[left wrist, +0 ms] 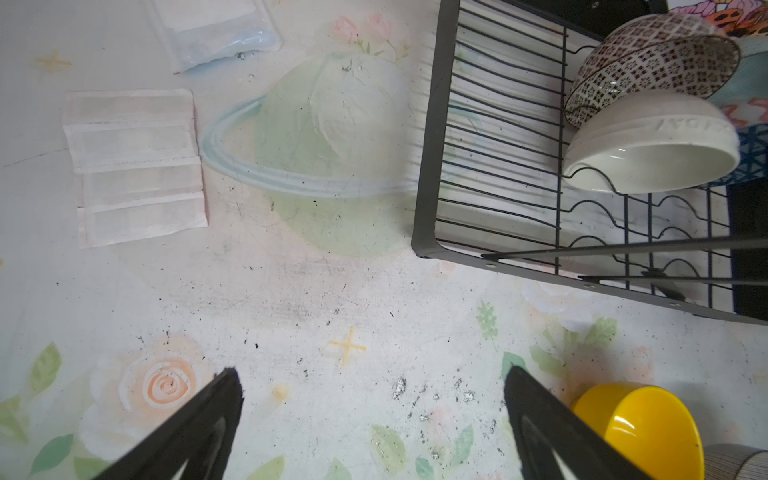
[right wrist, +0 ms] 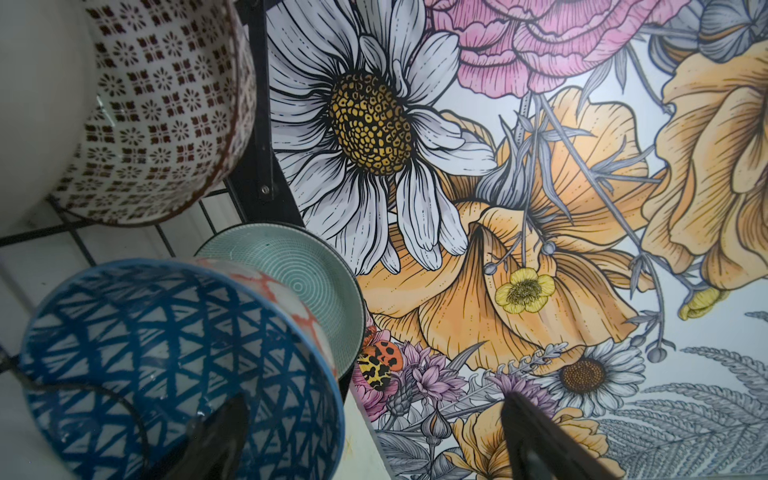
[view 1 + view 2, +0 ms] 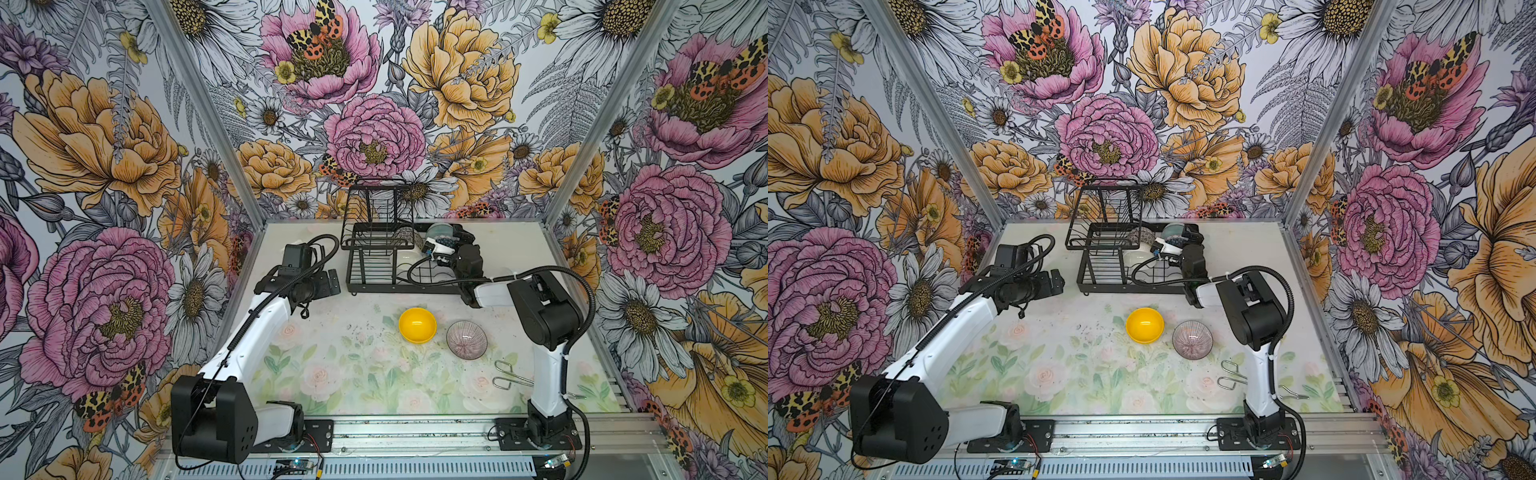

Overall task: Load the bowls into the dish rack
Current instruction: 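Lower the blue bowl upright into the rack slot with the right gripper, then open the right gripper and withdraw while the left gripper reaches the yellow bowl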

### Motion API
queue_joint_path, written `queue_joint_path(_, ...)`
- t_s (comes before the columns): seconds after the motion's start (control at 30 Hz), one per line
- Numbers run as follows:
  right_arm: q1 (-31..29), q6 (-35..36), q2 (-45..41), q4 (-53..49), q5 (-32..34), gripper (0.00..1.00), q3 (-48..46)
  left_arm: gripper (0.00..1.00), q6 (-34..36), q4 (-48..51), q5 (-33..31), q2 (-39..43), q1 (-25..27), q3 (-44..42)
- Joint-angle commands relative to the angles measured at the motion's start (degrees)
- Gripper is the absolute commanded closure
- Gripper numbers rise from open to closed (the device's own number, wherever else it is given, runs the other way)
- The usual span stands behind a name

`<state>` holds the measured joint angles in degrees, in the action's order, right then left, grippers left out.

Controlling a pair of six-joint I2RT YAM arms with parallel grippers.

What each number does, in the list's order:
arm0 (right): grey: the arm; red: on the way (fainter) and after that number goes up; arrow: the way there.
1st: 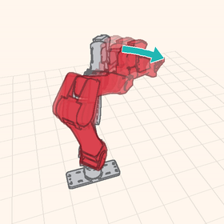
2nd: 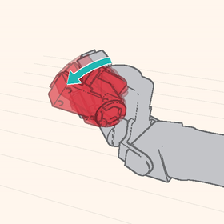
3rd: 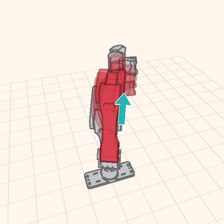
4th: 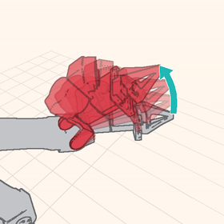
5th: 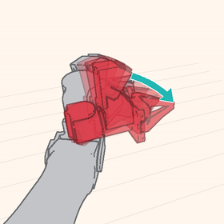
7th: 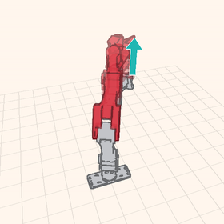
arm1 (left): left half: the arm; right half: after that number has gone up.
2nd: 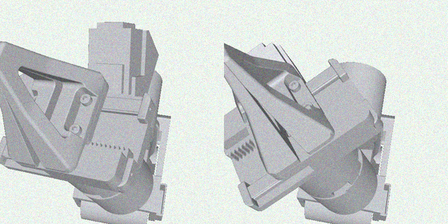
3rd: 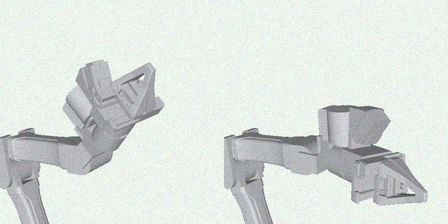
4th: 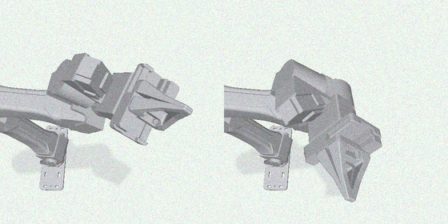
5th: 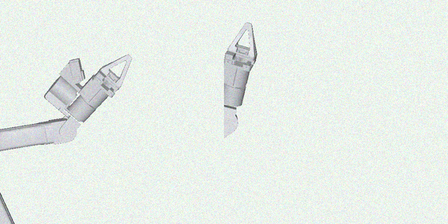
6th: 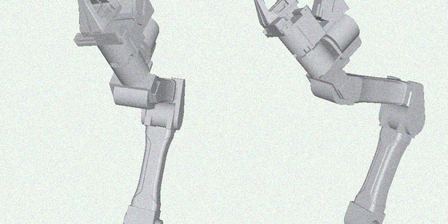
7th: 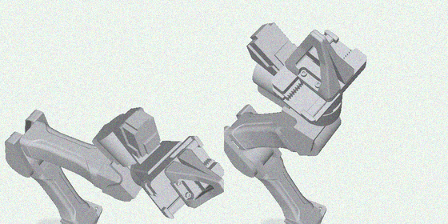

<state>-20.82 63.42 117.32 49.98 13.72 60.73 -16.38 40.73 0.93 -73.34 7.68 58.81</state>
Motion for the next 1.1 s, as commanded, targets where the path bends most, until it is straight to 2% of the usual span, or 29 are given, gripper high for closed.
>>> queue_joint_path(0.0,-0.09,-1.44,-3.43,1.02,1.04,0.01,-1.11,0.01,1.18,0.36,1.43,1.79,-0.41,0.61)
queue_joint_path(0.17,-0.88,-4.86,-7.63,0.61,6.5,0.01,-2.87,0.01,1.09,1.0,2.27,2.49,0.52,0.98)
queue_joint_path(0.3,-1.68,-10.78,-13.47,-0.63,10.48,0.01,-6.33,0.01,0.91,2.04,2.19,3.37,2.21,1.55)
queue_joint_path(0.4,-3.02,-16.57,-19.64,-5.48,13.31,0.01,-9.19,0.01,0.41,2.86,1.51,3.9,4.51,2.06)
queue_joint_path(0.47,-4.07,-24.12,-24.48,-14.43,16.54,0.01,-8.78,0.01,-0.05,3.18,1.81,4.0,6.4,2.52)
queue_joint_path(0.57,-4.45,-42.64,-32.21,-38.69,19.54,0.01,-2.81,0.01,-0.82,3.3,3.31,3.0,9.66,3.57)
queue_joint_path(0.63,-4.4,-53.45,-35.31,-51.88,17.55,0.01,0.7,0.01,-1.3,3.26,4.42,1.42,12.06,4.41)
queue_joint_path(0.8,-4.89,-68.1,-41.1,-67.67,7.41,0.01,1.49,0.01,-1.5,3.18,4.27,-4.2,16.7,5.13)
queue_joint_path(0.97,-5.02,-79.12,-45.96,-74.39,-1.74,0.0,-0.47,0.01,-1.48,3.02,4.09,-8.22,19.84,6.58)
queue_joint_path(1.07,-5.1,-81.38,-48.55,-75.21,-8.37,0.0,-2.08,0.01,-1.42,2.41,4.76,-10.13,21.43,7.13)
